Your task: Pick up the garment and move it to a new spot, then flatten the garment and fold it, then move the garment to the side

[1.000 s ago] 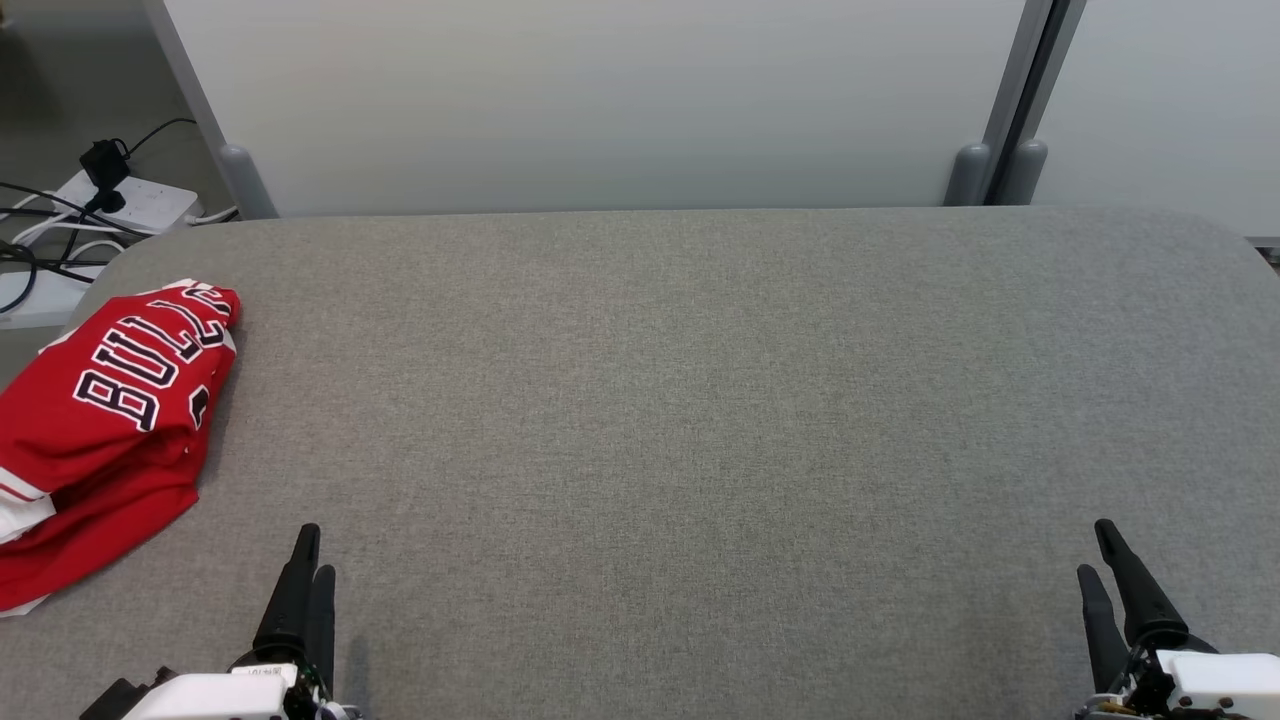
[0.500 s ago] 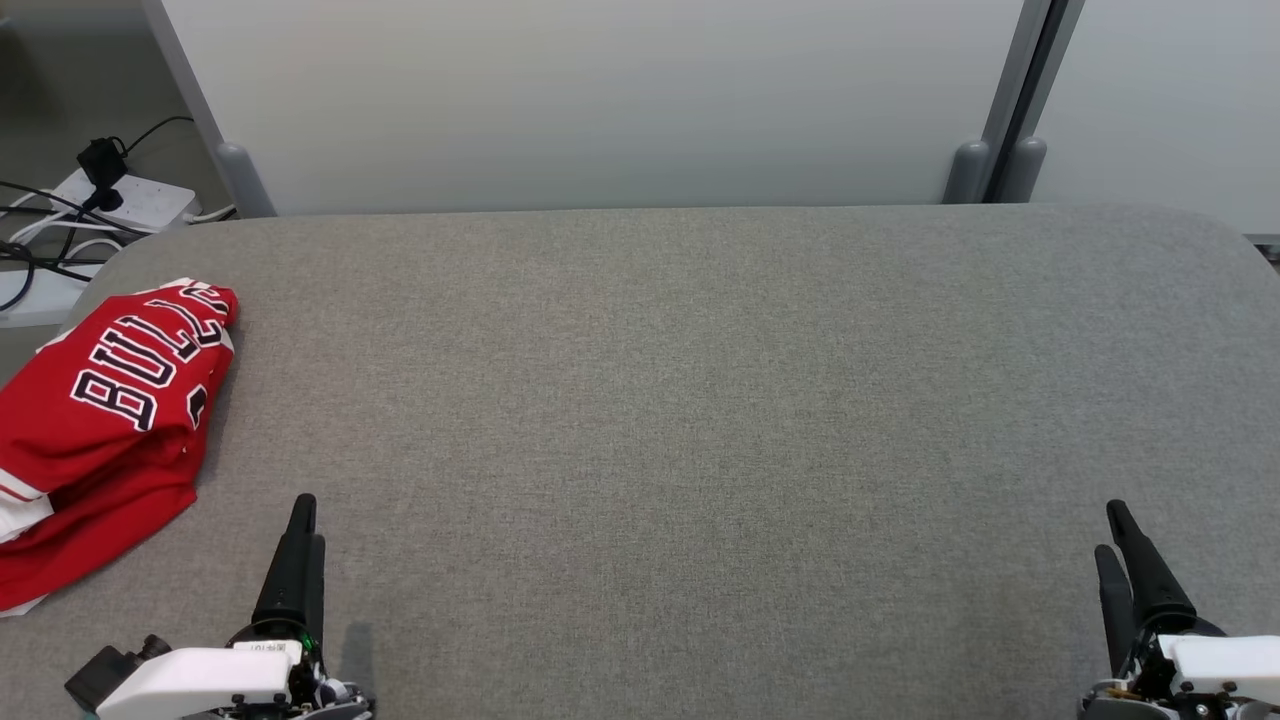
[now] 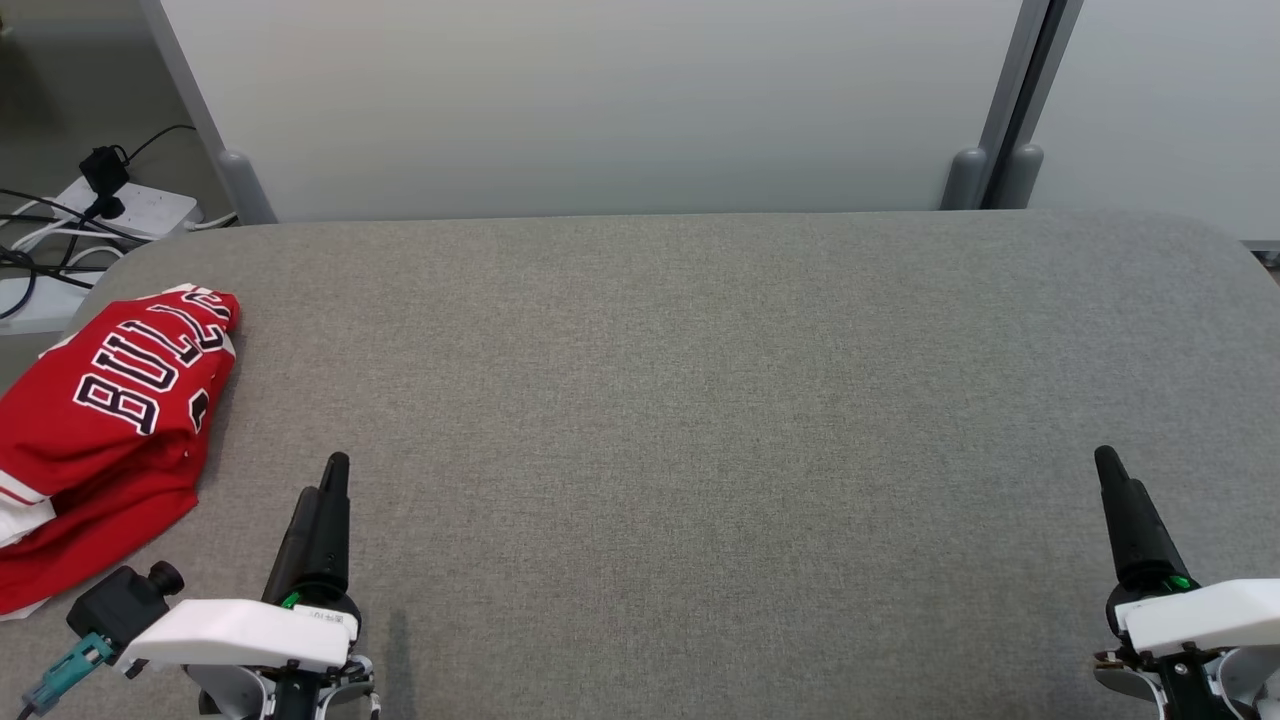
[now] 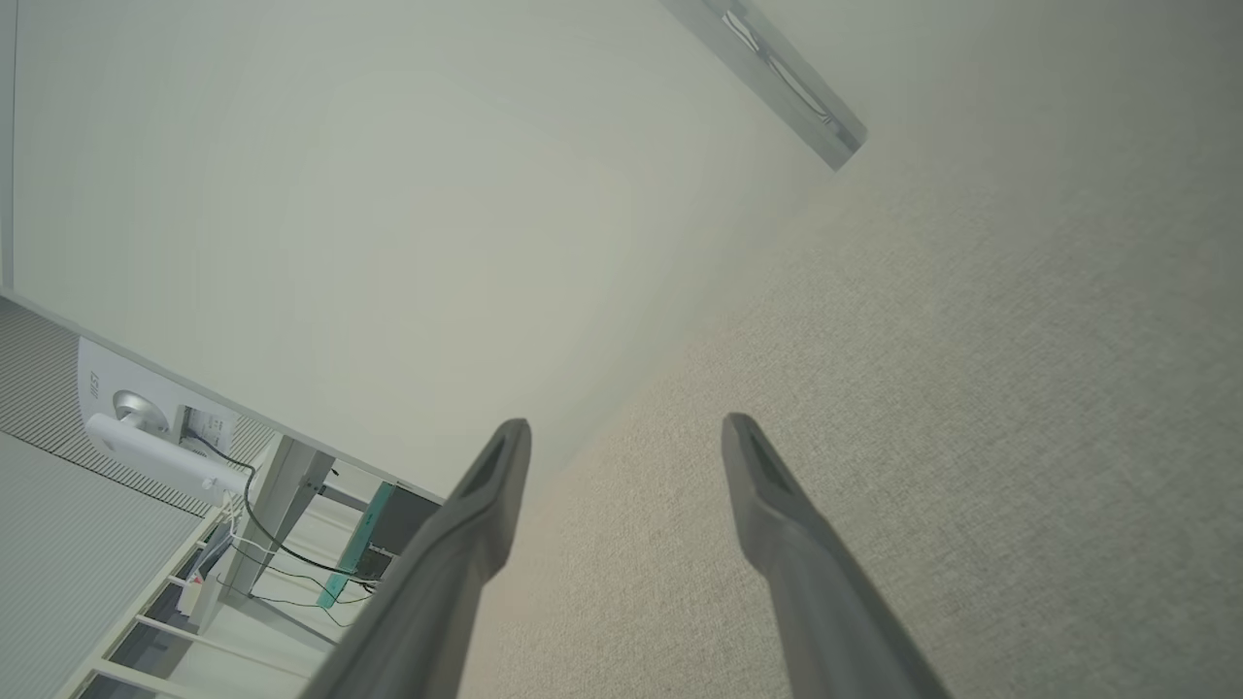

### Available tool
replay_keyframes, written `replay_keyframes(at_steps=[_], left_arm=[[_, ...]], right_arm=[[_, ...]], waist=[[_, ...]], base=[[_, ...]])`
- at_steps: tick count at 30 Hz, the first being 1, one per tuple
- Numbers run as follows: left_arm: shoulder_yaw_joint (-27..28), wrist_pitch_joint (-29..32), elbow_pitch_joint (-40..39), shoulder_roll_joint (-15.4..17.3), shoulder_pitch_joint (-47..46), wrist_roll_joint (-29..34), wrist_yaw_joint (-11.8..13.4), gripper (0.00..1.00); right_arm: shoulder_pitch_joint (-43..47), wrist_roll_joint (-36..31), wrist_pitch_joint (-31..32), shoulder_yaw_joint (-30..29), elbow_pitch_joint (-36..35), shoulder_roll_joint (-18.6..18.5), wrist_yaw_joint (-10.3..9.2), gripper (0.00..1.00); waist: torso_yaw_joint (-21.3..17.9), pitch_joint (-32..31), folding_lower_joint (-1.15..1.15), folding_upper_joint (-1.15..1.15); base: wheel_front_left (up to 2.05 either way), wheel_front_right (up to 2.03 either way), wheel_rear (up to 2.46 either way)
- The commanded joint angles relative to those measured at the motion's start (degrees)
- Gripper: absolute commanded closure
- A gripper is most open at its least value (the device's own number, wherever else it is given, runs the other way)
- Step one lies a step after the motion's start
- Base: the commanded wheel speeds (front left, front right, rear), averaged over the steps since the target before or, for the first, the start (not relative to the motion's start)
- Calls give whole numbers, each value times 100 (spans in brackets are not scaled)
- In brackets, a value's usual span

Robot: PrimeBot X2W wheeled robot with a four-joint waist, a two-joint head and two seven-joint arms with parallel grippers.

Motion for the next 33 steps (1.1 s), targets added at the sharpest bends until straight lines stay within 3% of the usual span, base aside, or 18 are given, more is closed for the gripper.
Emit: replay_keyframes(at_steps=[1,13,33], left_arm=[[53,-62,-168,85,-301,177,43,0],[-157,-280,-170,237,-285,1382,229,0],[-524,-616,83,381,-357,2957,494,0]], right_arm=[[-245,-202,-92,72,-194,-149,1,0],[-172,-1548,-320,152,33,-97,1,0],[-184,-3156,-683,217,350,-34,1,0]], waist=[[2,2,0,0],[-2,-10,0,0],[-5,-32,0,0]], base=[[0,0,0],[0,0,0],[0,0,0]])
